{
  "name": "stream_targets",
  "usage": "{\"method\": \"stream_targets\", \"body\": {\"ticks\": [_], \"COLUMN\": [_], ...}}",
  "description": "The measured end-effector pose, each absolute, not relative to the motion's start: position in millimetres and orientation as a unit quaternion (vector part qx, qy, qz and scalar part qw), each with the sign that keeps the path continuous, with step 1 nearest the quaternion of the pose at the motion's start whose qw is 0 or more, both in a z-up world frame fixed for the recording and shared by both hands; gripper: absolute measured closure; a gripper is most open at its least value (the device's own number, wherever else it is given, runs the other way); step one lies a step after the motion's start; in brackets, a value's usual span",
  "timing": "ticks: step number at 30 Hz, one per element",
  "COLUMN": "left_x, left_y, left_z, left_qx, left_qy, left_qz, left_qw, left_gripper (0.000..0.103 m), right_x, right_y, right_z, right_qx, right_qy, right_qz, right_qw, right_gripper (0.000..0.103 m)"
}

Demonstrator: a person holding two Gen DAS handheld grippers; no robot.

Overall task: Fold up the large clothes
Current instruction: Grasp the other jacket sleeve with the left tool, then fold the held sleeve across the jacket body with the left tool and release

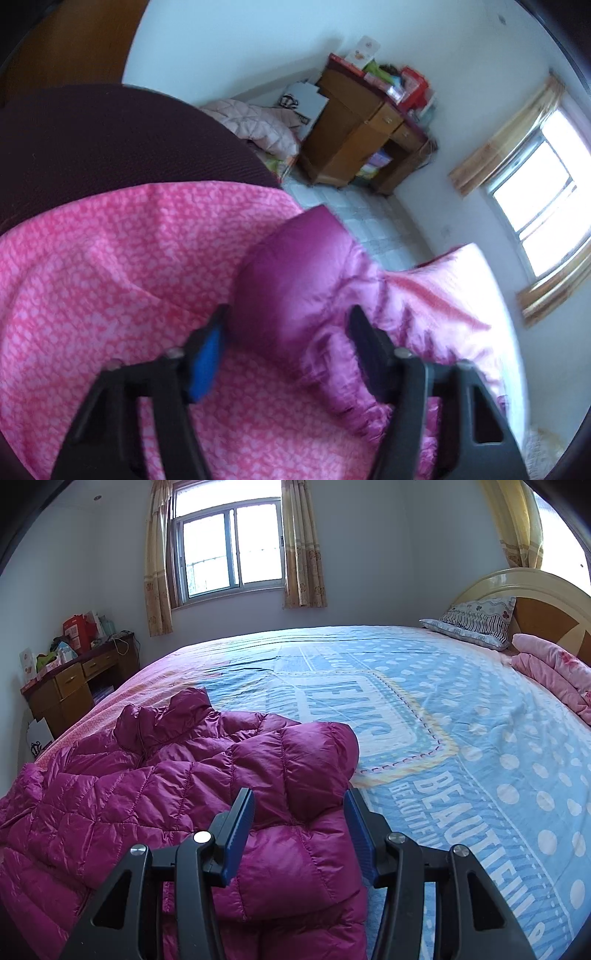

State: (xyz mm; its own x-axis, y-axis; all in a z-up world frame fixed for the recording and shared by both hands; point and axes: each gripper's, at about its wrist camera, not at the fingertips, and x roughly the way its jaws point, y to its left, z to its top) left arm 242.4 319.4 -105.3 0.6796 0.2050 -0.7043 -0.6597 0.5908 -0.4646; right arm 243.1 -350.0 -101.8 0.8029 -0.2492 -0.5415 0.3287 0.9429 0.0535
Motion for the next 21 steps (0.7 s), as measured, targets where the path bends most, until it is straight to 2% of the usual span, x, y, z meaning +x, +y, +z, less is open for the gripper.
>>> {"method": "stream_targets", "body": {"ticks": [3,4,10,17,21], "left_x": [243,242,242,250,239], "left_y": [316,317,260,97,10], "left_z": [-101,-100,-42,33,34], "left_qx": [-0.344,-0.344,-0.241,-0.078,-0.029], "left_qy": [0.301,0.295,0.240,0.177,0.176], "left_qz": [0.270,0.260,0.210,0.042,-0.050], "left_qw": [0.847,0.853,0.917,0.980,0.983], "left_gripper": [0.062,0.075,0.079,0.085,0.085], "right_x": [244,244,244,243,242], "right_y": [-350,-350,-350,-350,-353], "right_z": [-103,-103,-103,-104,-104], "right_qx": [0.071,0.072,0.073,0.082,0.089], "right_qy": [0.277,0.277,0.276,0.271,0.270], "right_qz": [-0.153,-0.153,-0.152,-0.149,-0.147], "right_qw": [0.946,0.946,0.946,0.947,0.948], "right_gripper": [0.051,0.051,0.051,0.051,0.051]}}
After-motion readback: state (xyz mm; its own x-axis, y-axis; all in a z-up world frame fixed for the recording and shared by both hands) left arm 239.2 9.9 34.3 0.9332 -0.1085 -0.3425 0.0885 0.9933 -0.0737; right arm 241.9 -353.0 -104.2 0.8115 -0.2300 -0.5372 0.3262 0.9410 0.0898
